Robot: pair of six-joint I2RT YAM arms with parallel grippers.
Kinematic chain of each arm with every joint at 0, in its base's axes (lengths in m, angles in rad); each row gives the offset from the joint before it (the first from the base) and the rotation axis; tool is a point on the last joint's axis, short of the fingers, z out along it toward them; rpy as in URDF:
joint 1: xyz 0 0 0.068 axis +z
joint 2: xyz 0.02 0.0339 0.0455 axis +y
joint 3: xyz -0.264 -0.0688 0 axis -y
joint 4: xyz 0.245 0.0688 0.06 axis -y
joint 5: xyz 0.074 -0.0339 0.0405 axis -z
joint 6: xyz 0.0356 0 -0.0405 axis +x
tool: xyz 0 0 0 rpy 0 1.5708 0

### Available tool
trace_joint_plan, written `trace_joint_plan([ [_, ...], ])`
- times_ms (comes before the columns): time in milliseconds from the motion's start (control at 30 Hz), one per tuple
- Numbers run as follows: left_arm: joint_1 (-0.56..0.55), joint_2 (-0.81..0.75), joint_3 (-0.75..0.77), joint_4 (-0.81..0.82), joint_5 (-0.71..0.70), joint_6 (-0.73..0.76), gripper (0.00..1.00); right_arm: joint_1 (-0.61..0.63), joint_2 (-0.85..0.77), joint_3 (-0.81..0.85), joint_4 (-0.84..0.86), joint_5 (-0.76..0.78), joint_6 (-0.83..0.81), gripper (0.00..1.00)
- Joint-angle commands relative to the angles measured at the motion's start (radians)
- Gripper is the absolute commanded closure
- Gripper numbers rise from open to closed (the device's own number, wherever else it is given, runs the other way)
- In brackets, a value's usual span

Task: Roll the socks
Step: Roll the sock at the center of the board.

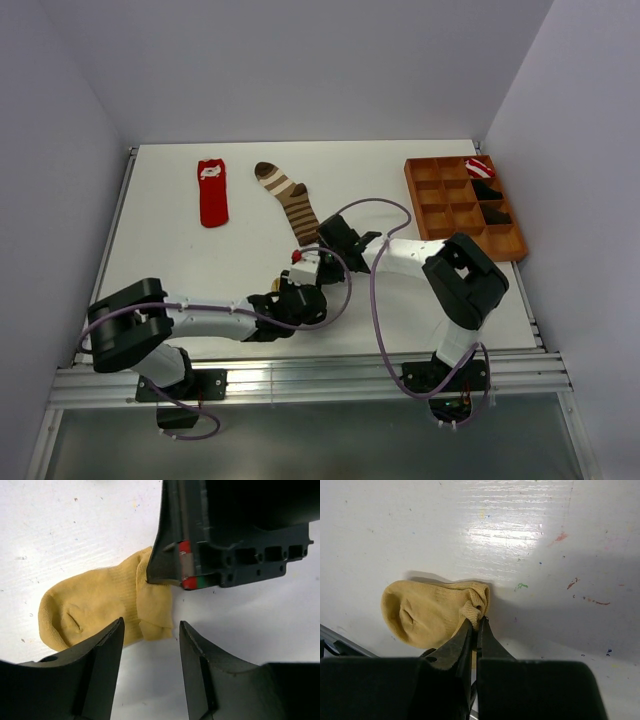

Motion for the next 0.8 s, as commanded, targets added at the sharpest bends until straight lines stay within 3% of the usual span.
trace_joint_plan([
  [0, -0.044, 0.054, 0.093, -0.026, -0.152, 0.046, 0.47, 0.011, 0.014, 0.042, -0.039, 0.009, -0.016, 1.0],
  [300, -0.067, 0.189, 0.194, -0.069, -0.199, 0.094, 0.5, 0.012, 0.029, 0.042, -0.029, -0.009, -0.013, 1.0],
  [500, -0.07, 0.273, 0.251, -0.189, -0.215, 0.01, 0.57, 0.014, 0.031, 0.042, -0.029, -0.014, -0.013, 1.0],
  [600, -0.073, 0.303, 0.271, -0.253, -0.216, -0.036, 0.64, 0.014, 0.032, 0.043, -0.027, -0.017, -0.012, 1.0],
  [733, -0.073, 0.327, 0.276, -0.281, -0.202, -0.075, 0.86, 0.014, 0.034, 0.043, -0.019, -0.026, -0.01, 1.0],
  [767, -0.073, 0.332, 0.276, -0.287, -0.201, -0.084, 0.97, 0.014, 0.032, 0.043, -0.016, -0.027, -0.01, 1.0],
])
